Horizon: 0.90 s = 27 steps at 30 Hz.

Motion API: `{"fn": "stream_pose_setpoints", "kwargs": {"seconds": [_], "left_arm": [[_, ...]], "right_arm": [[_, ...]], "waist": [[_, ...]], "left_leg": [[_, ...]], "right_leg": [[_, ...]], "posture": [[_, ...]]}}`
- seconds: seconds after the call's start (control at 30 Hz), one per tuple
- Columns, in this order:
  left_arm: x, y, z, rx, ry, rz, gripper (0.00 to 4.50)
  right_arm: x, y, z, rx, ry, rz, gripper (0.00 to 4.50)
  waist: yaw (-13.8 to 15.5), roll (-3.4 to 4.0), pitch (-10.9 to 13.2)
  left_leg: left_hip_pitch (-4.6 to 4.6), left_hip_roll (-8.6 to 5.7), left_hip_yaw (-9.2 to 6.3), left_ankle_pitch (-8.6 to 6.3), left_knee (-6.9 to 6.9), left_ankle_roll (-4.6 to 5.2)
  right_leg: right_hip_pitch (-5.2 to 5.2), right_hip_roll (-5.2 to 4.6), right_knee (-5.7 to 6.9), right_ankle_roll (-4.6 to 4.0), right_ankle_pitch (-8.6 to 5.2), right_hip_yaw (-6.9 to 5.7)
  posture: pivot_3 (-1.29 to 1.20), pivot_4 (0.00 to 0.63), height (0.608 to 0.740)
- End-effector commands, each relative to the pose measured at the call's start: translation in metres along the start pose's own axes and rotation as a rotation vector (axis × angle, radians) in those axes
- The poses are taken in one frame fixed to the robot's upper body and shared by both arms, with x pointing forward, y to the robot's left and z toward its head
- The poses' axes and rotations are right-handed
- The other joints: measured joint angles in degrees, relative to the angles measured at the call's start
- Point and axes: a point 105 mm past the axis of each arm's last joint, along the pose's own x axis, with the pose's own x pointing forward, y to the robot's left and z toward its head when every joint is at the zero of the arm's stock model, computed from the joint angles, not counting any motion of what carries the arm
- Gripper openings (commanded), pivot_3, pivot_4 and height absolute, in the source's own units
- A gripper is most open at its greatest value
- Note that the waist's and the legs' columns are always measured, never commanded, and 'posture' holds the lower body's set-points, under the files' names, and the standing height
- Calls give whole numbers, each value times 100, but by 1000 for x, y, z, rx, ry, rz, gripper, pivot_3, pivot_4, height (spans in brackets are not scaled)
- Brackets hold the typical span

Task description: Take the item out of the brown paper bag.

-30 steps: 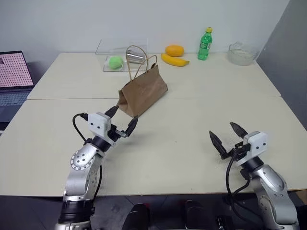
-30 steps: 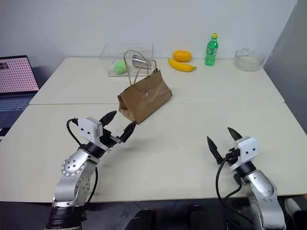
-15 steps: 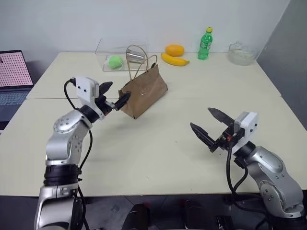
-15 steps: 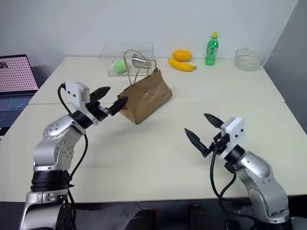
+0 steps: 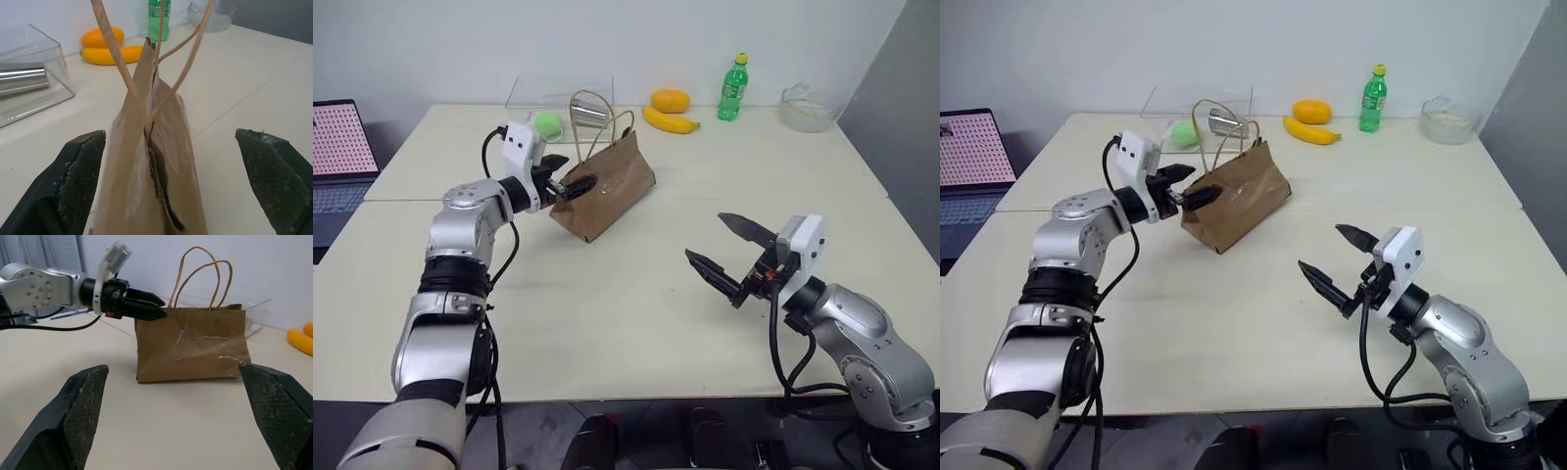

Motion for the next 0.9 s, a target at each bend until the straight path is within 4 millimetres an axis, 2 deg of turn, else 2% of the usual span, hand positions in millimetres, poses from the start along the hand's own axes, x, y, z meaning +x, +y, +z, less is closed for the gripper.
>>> {"fn": "stream_pose_setpoints", "kwargs": {"seconds": [0.03,0.3,0.53,0.87,0.9], "left_arm": [[8,2,22,59,-58,-2,4475],[25,1,37,75,-90,6,4475],[24,13,58,70,-131,72,4475],[23,19,72,96,-126,105,4475],[23,20,73,101,-123,115,4080]], "right_arm": [[1,16,21,-23,-59,98,4500],[0,22,26,-26,-51,146,4500],[-2,20,25,-29,-46,135,4500],[0,22,23,-29,-37,139,4500],[0,22,23,-30,-37,138,4500]], "waist": [[-2,-1,0],[1,-6,3],[-3,-12,7],[-10,-12,7],[-10,-13,8]], "left_leg": [[0,0,0,0,0,0],[-5,-2,-3,0,1,0],[-9,-2,-4,0,3,0],[-9,-3,-4,0,4,0],[-9,-3,-4,0,4,0]], "right_leg": [[0,0,0,0,0,0],[-2,-1,1,1,0,-3],[-4,-1,3,1,0,-4],[-5,-1,5,1,0,-4],[-5,-1,5,1,0,-4]], "posture": [[0,150,740],[0,150,740],[0,150,740],[0,150,740],[0,150,740]]}}
